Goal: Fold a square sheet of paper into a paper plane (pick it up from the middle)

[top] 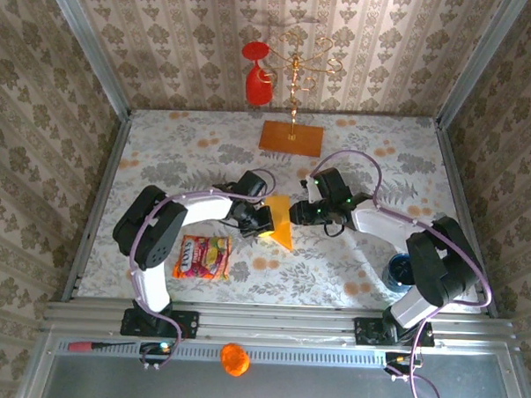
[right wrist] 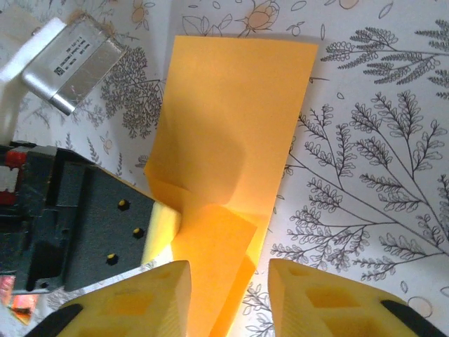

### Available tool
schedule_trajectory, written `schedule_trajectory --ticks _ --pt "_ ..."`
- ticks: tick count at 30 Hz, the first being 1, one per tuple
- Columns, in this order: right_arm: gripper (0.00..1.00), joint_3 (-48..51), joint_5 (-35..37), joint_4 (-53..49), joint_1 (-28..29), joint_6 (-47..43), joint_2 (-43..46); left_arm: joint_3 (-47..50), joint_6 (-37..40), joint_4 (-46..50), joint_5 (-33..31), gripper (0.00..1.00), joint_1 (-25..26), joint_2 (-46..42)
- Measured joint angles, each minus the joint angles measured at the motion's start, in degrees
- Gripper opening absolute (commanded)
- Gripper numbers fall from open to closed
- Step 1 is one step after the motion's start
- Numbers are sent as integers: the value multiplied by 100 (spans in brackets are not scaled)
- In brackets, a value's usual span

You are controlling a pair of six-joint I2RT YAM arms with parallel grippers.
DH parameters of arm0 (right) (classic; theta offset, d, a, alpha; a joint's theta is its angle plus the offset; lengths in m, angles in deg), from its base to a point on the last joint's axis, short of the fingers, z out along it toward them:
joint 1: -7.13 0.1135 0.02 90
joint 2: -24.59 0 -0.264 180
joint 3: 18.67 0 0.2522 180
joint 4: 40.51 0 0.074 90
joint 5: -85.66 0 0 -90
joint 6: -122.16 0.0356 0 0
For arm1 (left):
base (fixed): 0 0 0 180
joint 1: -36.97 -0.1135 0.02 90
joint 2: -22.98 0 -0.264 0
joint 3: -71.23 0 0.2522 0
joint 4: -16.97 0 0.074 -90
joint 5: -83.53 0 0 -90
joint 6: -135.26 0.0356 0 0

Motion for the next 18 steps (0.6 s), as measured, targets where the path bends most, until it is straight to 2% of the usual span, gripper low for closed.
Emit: schedule_trajectory --ticks 8,18 --pt "15 -83 -573 -424 151 363 -24 -136 85 -17 -46 10 -70 96" --pt "12 -603 -787 -704 520 367 -737 -138 129 -20 -44 10 -72 98"
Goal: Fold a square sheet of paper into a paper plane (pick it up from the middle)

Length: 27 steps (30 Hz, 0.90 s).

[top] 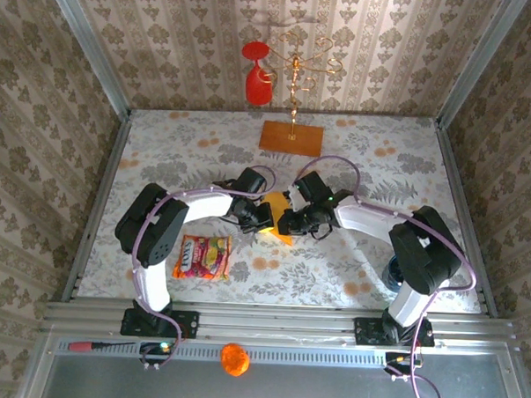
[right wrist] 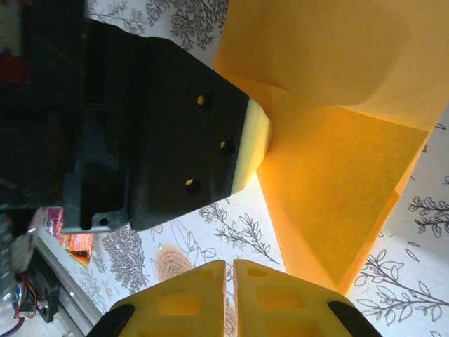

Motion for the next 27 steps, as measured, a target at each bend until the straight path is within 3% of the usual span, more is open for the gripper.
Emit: schedule_trajectory --ticks 27 --pt "11 -203 9 -26 15 -149 -807 2 20 -17 46 11 -9 0"
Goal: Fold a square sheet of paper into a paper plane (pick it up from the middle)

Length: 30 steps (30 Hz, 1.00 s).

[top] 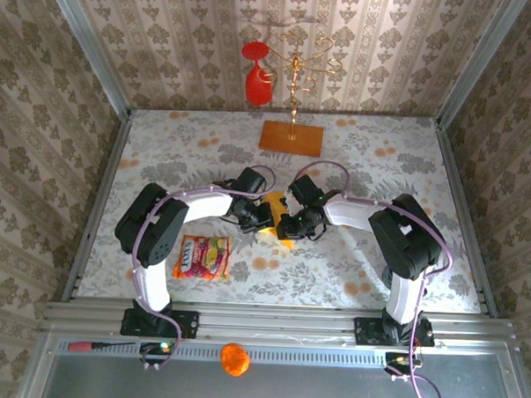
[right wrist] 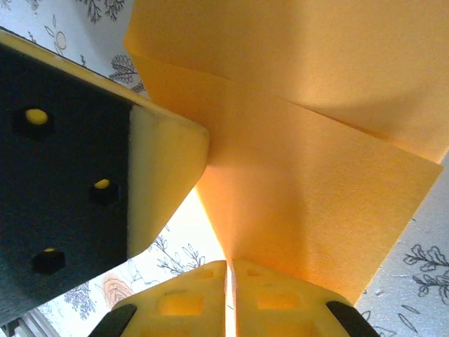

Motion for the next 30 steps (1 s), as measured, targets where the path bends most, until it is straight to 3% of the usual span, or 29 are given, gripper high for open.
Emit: schedule_trajectory --ticks 18,30 --pt "10 48 0 24 -4 -282 -46 -55 17 192 -87 11 0 4" --pt "11 800 0 -4 -59 -616 557 -173 94 350 -50 10 -26 87"
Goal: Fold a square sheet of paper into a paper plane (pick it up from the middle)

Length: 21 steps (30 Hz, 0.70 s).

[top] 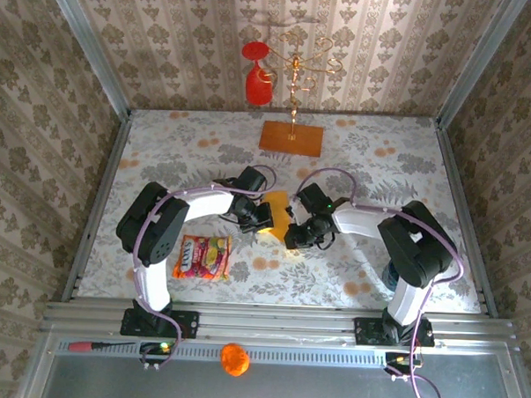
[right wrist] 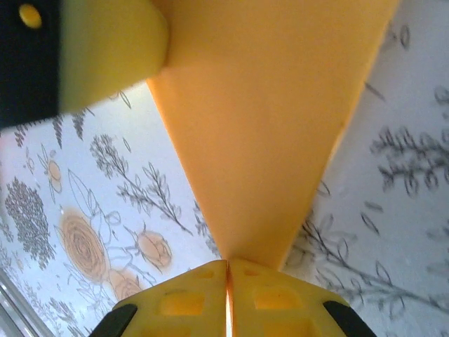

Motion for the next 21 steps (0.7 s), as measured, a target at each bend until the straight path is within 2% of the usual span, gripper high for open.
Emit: schedule_trajectory --ticks 8,13,21 --pt "11 579 -9 -227 -68 17 680 0 50 -2 46 11 -11 4" --pt "10 511 -52 -160 -66 168 1296 -11 83 4 42 11 -9 4" --pt "3 -210 107 122 72 398 437 -26 122 15 20 11 -4 4"
